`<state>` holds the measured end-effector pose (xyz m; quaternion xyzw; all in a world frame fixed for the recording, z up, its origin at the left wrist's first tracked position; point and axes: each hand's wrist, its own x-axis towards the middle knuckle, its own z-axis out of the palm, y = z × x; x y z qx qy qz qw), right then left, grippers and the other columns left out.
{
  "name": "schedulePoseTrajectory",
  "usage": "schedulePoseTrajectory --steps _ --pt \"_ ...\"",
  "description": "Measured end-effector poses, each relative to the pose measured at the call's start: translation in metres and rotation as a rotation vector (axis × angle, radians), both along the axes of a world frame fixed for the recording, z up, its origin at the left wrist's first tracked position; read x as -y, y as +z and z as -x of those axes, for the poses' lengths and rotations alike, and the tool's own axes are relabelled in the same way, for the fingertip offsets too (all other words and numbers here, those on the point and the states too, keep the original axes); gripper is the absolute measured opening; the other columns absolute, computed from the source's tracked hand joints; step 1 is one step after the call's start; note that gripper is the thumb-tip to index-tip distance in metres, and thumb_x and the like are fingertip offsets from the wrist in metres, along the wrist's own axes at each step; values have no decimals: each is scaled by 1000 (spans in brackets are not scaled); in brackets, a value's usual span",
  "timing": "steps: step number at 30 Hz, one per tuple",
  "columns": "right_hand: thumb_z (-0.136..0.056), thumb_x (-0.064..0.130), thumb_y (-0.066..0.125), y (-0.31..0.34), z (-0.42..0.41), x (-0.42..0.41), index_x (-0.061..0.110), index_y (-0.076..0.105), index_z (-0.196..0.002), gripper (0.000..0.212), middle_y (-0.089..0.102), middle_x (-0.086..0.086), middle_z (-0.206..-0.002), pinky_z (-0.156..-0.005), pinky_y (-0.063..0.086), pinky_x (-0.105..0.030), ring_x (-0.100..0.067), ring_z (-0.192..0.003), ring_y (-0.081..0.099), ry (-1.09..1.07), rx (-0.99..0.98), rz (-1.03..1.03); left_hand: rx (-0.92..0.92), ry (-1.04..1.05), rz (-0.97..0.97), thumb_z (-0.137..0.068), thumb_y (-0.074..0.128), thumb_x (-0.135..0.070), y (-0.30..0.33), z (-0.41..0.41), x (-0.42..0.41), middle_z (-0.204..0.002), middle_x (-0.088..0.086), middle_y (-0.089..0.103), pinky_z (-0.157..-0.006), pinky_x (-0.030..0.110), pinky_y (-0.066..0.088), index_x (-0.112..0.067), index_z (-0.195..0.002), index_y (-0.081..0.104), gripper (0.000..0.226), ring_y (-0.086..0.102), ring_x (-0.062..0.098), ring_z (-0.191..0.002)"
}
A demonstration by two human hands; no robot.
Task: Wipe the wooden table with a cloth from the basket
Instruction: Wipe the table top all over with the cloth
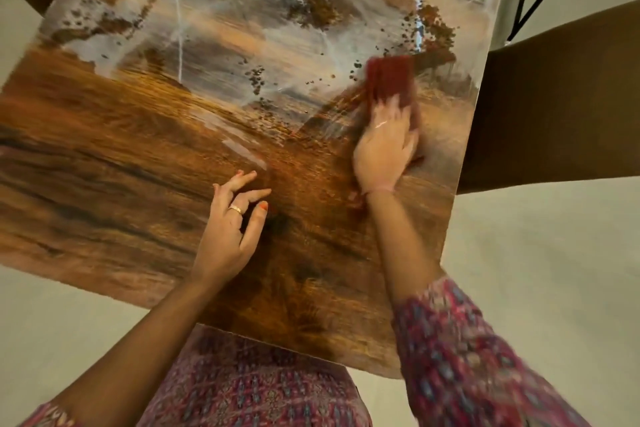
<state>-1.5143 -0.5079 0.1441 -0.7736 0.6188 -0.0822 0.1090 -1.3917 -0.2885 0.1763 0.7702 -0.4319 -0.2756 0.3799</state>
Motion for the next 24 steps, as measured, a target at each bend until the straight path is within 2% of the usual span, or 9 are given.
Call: schedulePoseTrajectory --steps 4,8,10,14,16,18,20,22,24 --pt "-94 27 40 4 0 -144 32 41 -140 46 30 4 -154 -113 19 -47 -20 -144 22 672 -5 -104 24 89 27 -97 44 -27 4 -13 0 -133 -8 41 -111 58 25 -23 -124 52 29 34 16 -135" --pt "-87 35 41 5 18 -108 37 44 -137 50 31 7 -154 -113 19 -43 -16 -143 25 972 -7 -161 59 112 38 -97 41 -33 8 -24 -3 -131 -18 40 -109 60 27 -23 -122 53 30 35 16 -134" --pt "-84 34 42 2 19 -44 35 46 -136 51 33 5 -153 -113 20 -45 -19 -142 27 840 -29 -93 52 116 33 -97 42 -32 7 -27 -6 -130 -24 38 -109 61 27 -25 -121 52 27 35 17 -134" --pt "-91 28 38 4 46 85 27 41 -142 51 28 -1 -155 -117 15 -47 -22 -145 19 114 -35 -25 64 125 -9 -96 43 -29 4 -27 -10 -134 -7 39 -110 60 26 -24 -119 54 26 33 19 -135" --pt "-93 26 36 5 50 110 27 35 -145 52 22 -2 -157 -117 12 -47 -22 -146 14 -157 -26 -63 55 133 -4 -96 43 -29 5 -25 -11 -136 -3 41 -110 59 26 -27 -118 53 24 32 18 -135" --pt "-95 23 35 10 31 96 28 31 -147 52 19 0 -158 -117 12 -46 -21 -146 13 -283 17 -86 46 144 12 -96 42 -30 5 -23 -12 -135 -3 41 -109 59 26 -27 -118 53 24 31 17 -135" --pt "-96 23 34 7 7 49 26 29 -147 51 23 0 -157 -116 18 -42 -18 -144 20 -280 67 -83 42 155 23 -96 42 -31 4 -22 -12 -134 -4 41 -109 59 26 -27 -118 53 25 31 15 -135" --pt "-93 26 37 4 -4 -25 25 31 -141 48 45 -3 -146 -107 36 -40 -17 -133 43 -54 75 96 26 176 24 -96 43 -30 4 -23 -11 -135 -4 41 -110 57 26 -26 -119 54 26 31 16 -135" --pt "-88 26 41 7 3 -110 27 34 -138 50 46 -1 -145 -105 35 -44 -20 -133 44 243 44 40 21 186 26 -95 43 -29 6 -24 -8 -136 -1 42 -110 54 27 -21 -119 57 28 32 15 -135"
